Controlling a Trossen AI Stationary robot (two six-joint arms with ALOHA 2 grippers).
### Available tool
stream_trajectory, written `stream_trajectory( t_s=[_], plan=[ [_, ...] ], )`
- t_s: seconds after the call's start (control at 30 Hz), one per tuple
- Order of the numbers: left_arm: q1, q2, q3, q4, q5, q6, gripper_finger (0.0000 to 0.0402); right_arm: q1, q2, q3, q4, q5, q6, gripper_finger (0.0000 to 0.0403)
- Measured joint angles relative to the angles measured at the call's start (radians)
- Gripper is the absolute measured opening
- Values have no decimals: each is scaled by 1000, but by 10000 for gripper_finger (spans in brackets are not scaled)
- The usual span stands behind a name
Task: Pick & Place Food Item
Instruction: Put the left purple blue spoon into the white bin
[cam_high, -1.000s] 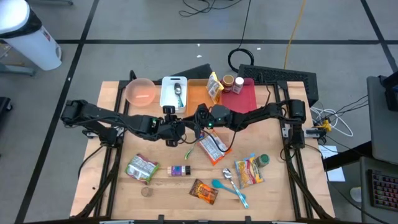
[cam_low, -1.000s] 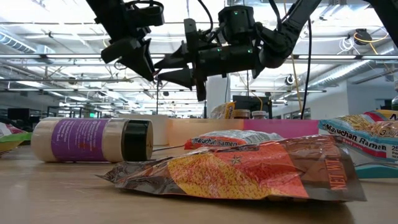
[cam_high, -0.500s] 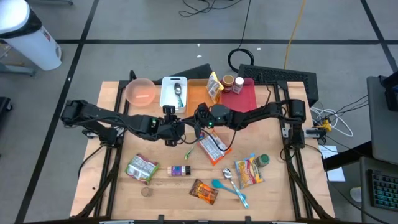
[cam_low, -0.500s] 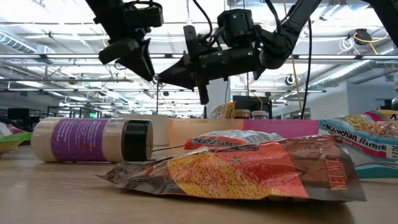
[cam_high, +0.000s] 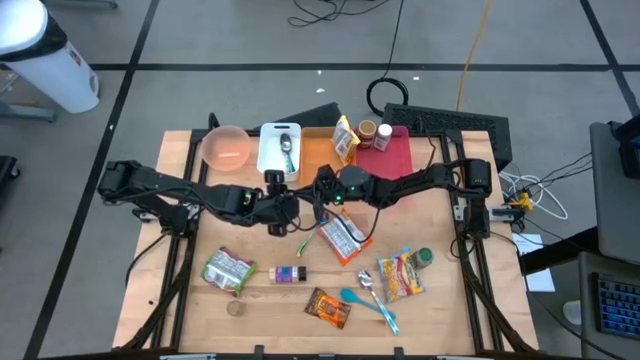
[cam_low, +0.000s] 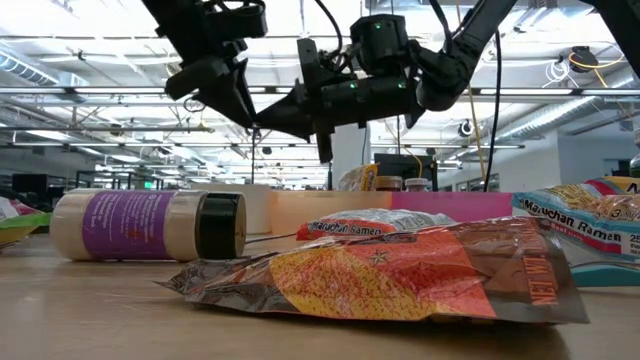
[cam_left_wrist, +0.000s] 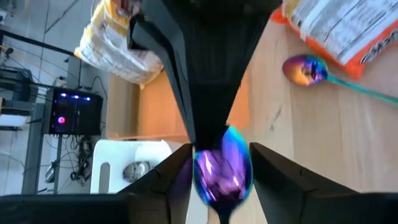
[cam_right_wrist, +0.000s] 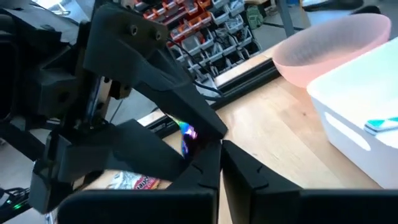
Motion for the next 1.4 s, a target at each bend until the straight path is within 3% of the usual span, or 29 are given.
stream_trajectory(
  t_s=[0.47, 0.63, 0.9, 1.13, 1.4],
  plan=[
    [-3, -1, 6, 21, -10, 58, 182, -1, 2, 1, -20, -1, -36, 1],
    [-9, 0, 100, -115, -9, 9, 182, -14, 2, 1, -45, 2, -67, 1],
    [-8, -13, 292, -490, 27, -243, 182, -50, 1, 0, -116, -38, -127, 0],
    [-21, -118, 278, -612, 228, -347, 182, -105, 1, 0, -132, -283, -83, 0],
    [-150, -201, 146, -569, 141, -319, 182, -136, 1, -1, -131, -630, -6, 0]
  ],
)
